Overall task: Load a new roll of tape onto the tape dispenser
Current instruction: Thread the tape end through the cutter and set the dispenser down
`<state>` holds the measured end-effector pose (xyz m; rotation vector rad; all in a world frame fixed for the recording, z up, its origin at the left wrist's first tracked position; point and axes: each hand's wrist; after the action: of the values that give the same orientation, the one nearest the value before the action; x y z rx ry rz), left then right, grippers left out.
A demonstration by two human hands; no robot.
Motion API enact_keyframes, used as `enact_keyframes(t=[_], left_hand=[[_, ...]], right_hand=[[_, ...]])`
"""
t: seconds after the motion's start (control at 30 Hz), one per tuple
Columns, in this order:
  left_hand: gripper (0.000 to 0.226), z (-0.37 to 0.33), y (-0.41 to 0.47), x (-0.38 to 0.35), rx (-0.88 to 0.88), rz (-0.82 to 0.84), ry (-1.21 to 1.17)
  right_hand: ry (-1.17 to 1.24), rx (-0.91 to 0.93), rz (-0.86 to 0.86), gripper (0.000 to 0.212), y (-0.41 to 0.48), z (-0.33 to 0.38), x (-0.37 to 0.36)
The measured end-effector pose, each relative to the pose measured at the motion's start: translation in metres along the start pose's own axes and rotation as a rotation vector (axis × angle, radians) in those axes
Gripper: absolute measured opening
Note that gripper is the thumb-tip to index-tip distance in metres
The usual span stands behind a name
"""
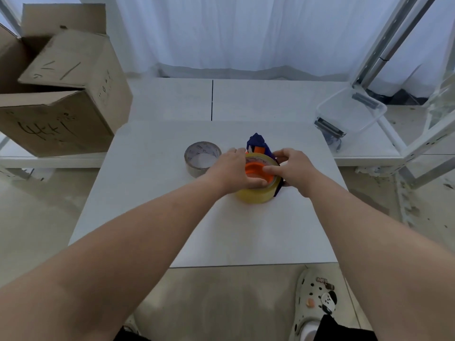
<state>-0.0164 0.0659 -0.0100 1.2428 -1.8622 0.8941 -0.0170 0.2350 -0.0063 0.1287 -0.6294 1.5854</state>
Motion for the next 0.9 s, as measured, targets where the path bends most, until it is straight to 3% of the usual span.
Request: enact_keyframes(t=[0.2,0.53,0.9], left_hand=[[0.086,0.001,0.0,-0.006,0.003,0.047,0.168],[0.092,0.004,0.004,-0.002,-0.013,0.008,0.321],[0.057,0.01,0.009,0.006,-0.004,-0.035,0.344]], right_hand=[[0.041,-0.014,-0.01,0.046,0.0,0.001,0.002],[0.159,-0.053,-0.109,0.012,0.0,0.002,0.001],[0.186,-0.043,-0.107,0.022,-0.003,0.002,0.004]])
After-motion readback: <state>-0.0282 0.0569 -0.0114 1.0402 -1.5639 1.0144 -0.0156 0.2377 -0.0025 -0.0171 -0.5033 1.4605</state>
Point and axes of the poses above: each hand's wrist, its own y-axis towards the middle knuckle, its own x-axis out of the back of the hand, z = x × y
